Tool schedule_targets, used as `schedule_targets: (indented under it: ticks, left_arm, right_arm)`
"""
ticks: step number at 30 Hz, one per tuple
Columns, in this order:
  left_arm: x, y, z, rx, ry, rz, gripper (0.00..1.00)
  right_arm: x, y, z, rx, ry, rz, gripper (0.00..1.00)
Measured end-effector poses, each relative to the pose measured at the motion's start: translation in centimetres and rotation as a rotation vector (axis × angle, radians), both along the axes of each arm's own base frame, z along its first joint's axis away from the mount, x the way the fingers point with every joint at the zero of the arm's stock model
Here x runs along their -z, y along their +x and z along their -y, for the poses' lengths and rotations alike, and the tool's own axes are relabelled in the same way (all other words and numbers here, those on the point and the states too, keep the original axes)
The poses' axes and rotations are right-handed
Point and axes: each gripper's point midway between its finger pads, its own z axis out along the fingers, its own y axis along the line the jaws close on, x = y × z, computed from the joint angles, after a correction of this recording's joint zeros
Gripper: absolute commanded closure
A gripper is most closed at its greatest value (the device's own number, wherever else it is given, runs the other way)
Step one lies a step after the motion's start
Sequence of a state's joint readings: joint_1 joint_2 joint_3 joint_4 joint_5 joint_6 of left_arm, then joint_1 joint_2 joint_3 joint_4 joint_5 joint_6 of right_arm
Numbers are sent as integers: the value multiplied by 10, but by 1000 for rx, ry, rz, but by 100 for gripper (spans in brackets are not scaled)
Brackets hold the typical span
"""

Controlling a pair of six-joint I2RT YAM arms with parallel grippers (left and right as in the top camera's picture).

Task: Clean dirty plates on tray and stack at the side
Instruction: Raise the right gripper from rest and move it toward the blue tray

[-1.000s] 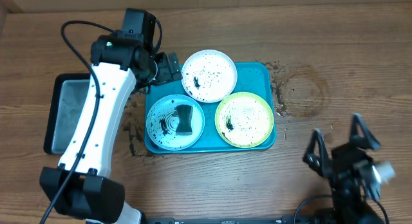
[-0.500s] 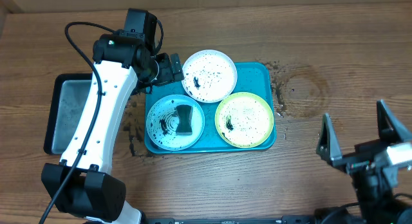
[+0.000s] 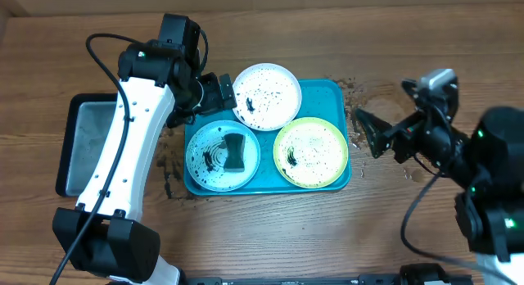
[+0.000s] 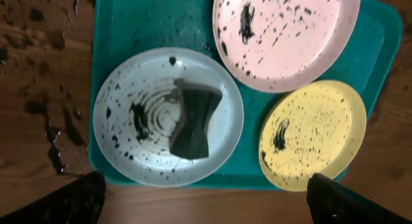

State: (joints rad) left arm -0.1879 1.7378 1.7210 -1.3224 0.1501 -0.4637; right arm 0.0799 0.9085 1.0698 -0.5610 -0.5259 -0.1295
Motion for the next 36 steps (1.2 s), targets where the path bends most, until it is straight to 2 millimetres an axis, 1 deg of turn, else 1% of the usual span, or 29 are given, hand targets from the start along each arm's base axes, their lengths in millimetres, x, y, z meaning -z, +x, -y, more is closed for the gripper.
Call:
schedule_targets:
  ticks: [4, 8, 10, 12, 16, 19, 21, 22, 25, 26, 28, 29, 30, 35, 36]
  left_arm:
    - [2, -11, -1, 2, 1, -48, 0]
    - [3, -19, -1, 3, 3, -82, 1]
    - [4, -22, -2, 2, 5, -92, 0]
    - [4, -23, -2, 3, 4, -97, 0]
    - [4, -22, -2, 3, 3, -94, 0]
    - [3, -18, -1, 3, -1, -77, 0]
    - [2, -14, 0, 3, -4, -61, 0]
    - [2, -13, 0, 3, -5, -55, 1]
    - [2, -11, 0, 2, -6, -48, 17]
    - [2, -11, 0, 7, -5, -47, 20]
    - [2, -11, 0, 7, -5, -46, 23]
    - [2, -11, 1, 6, -6, -44, 22]
    - [2, -10, 1, 6, -7, -42, 13]
    - [0, -4, 2, 6, -12, -16, 0]
    - [0, -3, 2, 6, -13, -12, 0]
  right_arm:
    - [16, 4, -7, -17, 76, -123, 0]
    - [29, 0, -9, -4, 126, -236, 0]
    - [31, -3, -8, 15, 146, -291, 0]
    - [29, -6, -6, 42, 155, -341, 0]
    - [18, -14, 1, 98, 148, -444, 0]
    - [6, -14, 2, 109, 149, -465, 0]
    - [0, -13, -1, 94, 159, -460, 0]
    - [-1, -13, -3, 80, 166, -463, 0]
    - [-5, -20, -13, 14, 199, -478, 0]
    - [-7, -22, -16, -6, 209, -482, 0]
    - [-8, -24, -19, -31, 222, -489, 0]
    - [-9, -25, -21, -42, 228, -493, 0]
    - [-9, -25, -22, -48, 233, -496, 0]
    - [-8, -17, -25, -50, 260, -515, 0]
    - [-5, -15, -24, -42, 263, -528, 0]
